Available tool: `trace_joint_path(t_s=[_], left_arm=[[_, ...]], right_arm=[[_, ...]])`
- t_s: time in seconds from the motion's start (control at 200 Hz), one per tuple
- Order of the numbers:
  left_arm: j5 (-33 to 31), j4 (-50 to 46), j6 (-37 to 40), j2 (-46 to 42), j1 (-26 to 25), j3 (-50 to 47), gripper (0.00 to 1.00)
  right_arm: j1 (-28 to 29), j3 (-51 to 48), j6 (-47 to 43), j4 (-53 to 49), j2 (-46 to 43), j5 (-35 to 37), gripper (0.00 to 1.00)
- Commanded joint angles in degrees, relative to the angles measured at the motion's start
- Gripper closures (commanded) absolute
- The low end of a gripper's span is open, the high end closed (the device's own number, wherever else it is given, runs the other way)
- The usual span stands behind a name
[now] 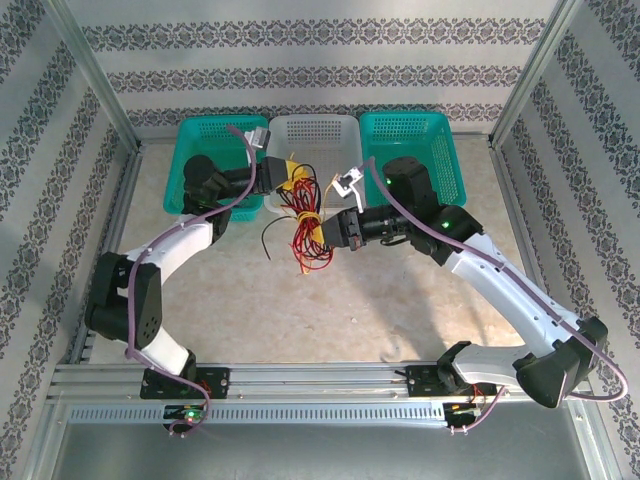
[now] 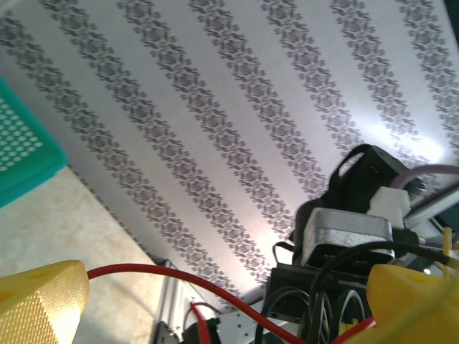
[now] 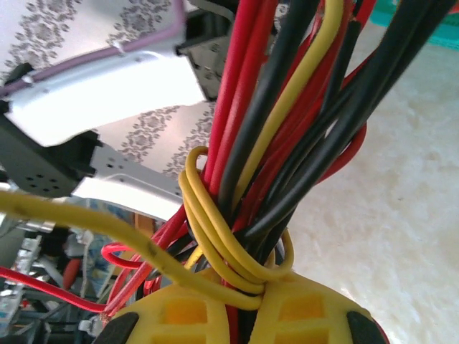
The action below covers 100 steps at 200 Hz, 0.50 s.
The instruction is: Untangle the cables
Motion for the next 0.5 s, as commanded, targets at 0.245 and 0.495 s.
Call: trace_joint_path(t_s=[0.245, 0.495], left_arm=[[2.9, 11.7, -7.4, -6.0, -2.7, -1.2, 0.01], [4.4, 8.8, -5.6, -4.2, -5.9, 1.6, 0.05]], right_arm=[[-2.4, -1.8, 6.2, 10.5, -1.6, -6.5, 1.00], [-2.6, -2.6, 11.7, 18.1, -0.3, -9.0, 1.00]])
